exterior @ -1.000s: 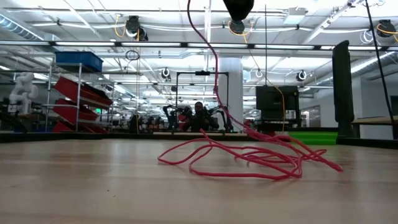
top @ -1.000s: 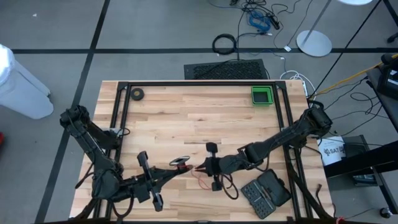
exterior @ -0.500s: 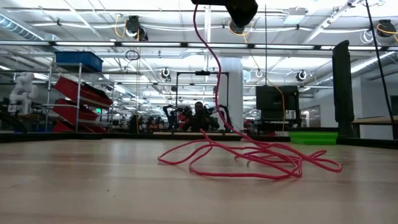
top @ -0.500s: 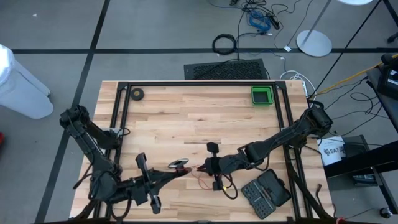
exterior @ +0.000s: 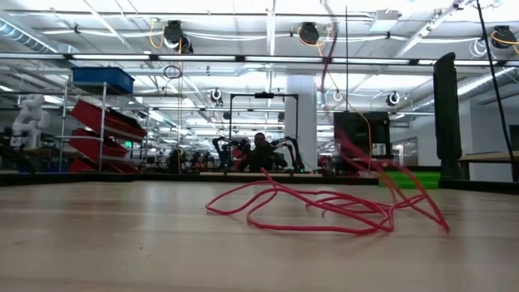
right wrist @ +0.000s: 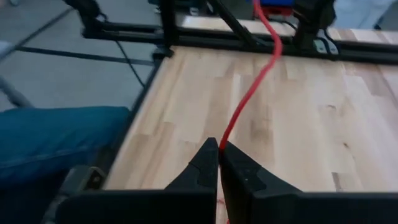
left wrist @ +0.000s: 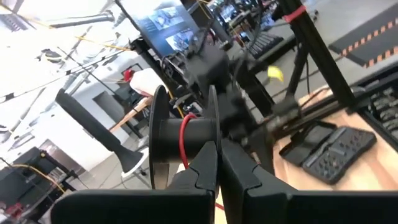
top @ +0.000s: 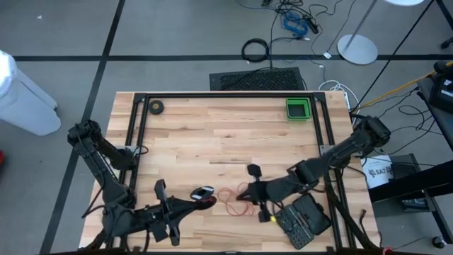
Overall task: Coil cords
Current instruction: Coil the red wire into the spool
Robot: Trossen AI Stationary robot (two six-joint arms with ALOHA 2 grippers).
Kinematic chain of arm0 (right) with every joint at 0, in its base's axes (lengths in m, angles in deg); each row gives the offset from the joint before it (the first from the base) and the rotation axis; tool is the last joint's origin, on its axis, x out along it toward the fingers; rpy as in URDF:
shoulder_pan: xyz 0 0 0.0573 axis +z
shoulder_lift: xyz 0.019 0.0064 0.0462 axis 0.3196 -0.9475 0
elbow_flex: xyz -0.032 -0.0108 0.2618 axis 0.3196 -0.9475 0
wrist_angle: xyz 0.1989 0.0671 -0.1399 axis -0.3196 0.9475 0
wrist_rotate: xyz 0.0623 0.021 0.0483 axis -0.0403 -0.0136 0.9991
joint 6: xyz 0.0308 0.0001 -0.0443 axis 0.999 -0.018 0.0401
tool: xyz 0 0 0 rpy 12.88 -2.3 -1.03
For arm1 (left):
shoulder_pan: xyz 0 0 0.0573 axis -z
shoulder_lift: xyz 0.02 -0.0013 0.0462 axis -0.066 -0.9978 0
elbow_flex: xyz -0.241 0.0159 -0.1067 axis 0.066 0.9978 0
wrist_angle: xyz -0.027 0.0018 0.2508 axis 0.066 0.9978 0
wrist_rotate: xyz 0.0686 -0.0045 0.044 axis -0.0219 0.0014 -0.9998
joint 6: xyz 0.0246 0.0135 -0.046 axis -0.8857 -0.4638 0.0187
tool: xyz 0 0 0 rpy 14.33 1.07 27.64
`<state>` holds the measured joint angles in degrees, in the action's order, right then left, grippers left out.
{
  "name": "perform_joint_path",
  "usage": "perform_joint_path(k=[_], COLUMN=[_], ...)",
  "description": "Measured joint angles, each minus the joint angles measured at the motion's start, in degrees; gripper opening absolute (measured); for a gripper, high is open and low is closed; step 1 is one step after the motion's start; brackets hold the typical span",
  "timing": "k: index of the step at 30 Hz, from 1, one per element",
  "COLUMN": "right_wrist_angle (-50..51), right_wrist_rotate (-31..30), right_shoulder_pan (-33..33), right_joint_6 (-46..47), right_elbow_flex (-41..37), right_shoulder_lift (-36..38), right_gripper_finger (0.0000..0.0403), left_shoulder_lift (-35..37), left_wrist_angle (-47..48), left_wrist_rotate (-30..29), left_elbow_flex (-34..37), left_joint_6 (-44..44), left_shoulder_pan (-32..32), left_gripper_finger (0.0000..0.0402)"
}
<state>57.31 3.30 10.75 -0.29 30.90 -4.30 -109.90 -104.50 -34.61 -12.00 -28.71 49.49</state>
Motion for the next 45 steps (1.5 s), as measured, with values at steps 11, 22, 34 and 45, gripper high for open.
perform_joint_path(k=[11, 22, 34, 45], right_wrist_angle=[2.89, -0.81, -3.67, -6.03], right_wrist_rotate=[-9.03, -12.32, -12.15, -11.84], right_shoulder_pan=[7.89, 13.20, 13.50, 16.68], right_joint_6=[-0.56, -3.87, -4.16, -5.33], right_elbow_flex=[0.00, 0.00, 0.00, 1.83], right_shoulder_lift=[6.95, 8.43, 8.43, 8.11], right_gripper_finger=[0.0000, 0.0000, 0.0000, 0.0000], left_shoulder_lift=[0.43, 1.27, 1.16, 1.11], left_wrist_angle=[7.07, 16.45, 21.38, 24.04], left_wrist_rotate=[13.63, 19.13, 28.51, 28.39], left_elbow_flex=[0.02, 0.02, 0.02, 0.02], left_joint_6=[6.15, 16.65, 25.26, 27.09], left_shoulder_pan=[-0.08, -6.21, -13.06, -14.80], left_gripper_finger=[0.0008, 0.0008, 0.0008, 0.0008])
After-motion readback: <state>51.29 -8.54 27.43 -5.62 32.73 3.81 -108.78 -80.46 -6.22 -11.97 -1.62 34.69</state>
